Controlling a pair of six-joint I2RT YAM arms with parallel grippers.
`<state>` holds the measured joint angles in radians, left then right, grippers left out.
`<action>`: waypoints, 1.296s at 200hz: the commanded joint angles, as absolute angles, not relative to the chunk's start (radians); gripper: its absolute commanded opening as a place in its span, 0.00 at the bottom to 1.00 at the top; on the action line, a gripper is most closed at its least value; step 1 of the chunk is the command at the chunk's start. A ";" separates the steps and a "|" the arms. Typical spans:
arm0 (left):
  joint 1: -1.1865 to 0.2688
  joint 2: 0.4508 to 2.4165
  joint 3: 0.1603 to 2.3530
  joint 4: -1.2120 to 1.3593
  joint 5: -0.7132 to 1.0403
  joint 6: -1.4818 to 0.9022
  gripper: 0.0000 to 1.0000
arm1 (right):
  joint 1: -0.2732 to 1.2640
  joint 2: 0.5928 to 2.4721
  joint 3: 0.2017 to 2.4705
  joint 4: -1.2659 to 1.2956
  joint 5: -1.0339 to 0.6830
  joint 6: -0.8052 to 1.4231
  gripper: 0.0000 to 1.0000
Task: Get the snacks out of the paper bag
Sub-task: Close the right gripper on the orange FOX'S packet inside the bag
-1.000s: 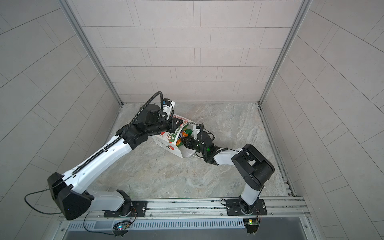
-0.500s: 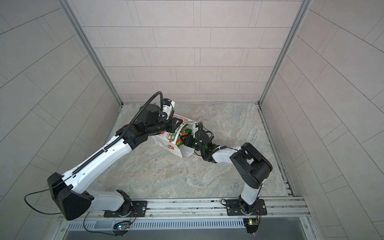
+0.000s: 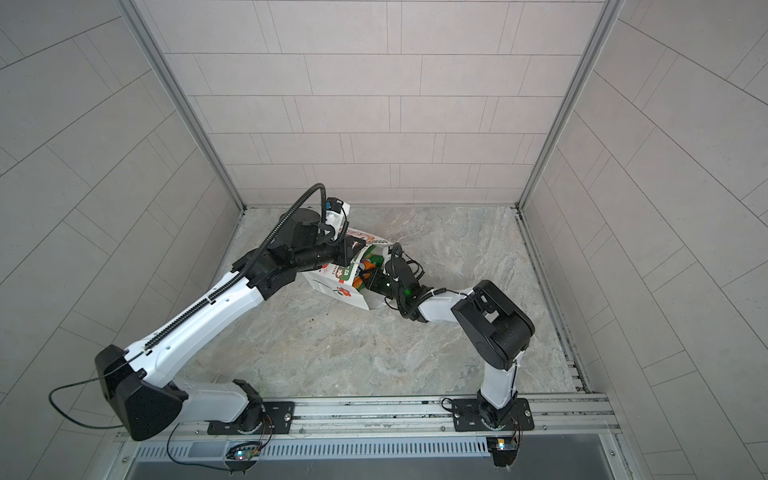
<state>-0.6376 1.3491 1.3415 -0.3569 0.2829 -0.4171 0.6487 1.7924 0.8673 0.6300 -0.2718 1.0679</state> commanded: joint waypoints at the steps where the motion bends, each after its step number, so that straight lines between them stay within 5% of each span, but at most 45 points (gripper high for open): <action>1: -0.648 1.320 1.344 -0.342 0.295 -0.405 0.00 | 0.657 1.811 0.893 0.647 -0.260 1.090 0.26; 60: -0.649 1.312 1.341 -0.348 0.286 -0.400 0.00 | 0.659 1.859 0.937 0.643 -0.277 1.084 0.27; 100: -0.648 1.307 1.335 -0.356 0.259 -0.390 0.00 | 0.658 1.866 0.965 0.605 -0.283 1.043 0.00; 259: -0.648 1.263 1.306 -0.416 0.011 -0.382 0.00 | 0.640 1.625 0.928 0.327 -0.311 0.792 0.00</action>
<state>-0.6422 1.2907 1.3159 -0.4095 0.0517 -0.3912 0.6518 1.6806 0.9405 0.3588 -0.2996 0.8333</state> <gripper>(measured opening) 0.041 0.048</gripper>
